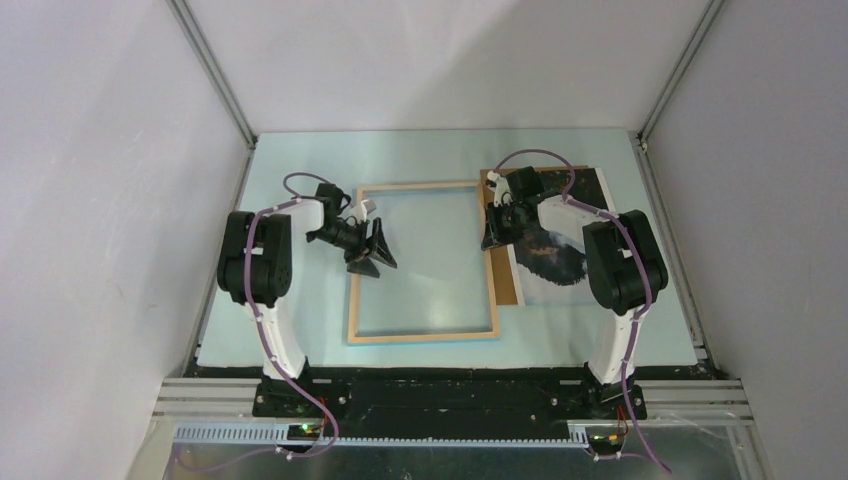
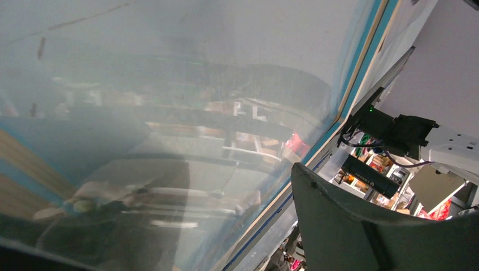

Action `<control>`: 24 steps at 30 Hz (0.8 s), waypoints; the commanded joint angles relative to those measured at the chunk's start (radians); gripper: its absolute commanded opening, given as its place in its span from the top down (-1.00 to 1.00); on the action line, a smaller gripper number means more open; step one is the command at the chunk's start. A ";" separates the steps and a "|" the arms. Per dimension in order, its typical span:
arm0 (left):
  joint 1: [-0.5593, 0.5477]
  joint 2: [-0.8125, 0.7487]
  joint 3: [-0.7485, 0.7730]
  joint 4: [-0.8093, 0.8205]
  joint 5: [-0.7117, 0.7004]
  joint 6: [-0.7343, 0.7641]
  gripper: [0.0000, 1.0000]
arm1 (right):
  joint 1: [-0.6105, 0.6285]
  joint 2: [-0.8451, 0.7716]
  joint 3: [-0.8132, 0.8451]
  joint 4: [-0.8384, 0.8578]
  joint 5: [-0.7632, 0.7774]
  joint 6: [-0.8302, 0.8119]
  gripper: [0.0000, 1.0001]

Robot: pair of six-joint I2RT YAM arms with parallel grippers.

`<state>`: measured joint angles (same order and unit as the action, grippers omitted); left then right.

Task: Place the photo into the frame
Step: Place the photo frame item in the photo frame.

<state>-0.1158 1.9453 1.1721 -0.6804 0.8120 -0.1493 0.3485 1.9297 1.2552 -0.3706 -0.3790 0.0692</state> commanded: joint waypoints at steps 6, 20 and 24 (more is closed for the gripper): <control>-0.040 0.012 0.006 -0.016 -0.010 0.053 -0.46 | 0.021 -0.037 0.018 0.002 -0.009 -0.021 0.49; -0.042 0.041 -0.014 0.000 -0.028 0.090 -0.47 | 0.024 0.001 0.038 -0.054 -0.045 0.002 0.49; -0.042 0.026 -0.028 0.026 -0.070 0.084 -0.47 | 0.024 0.011 0.038 -0.052 -0.055 -0.001 0.48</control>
<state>-0.1196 1.9671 1.1790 -0.6910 0.8200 -0.1310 0.3523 1.9270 1.2648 -0.4026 -0.3630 0.0742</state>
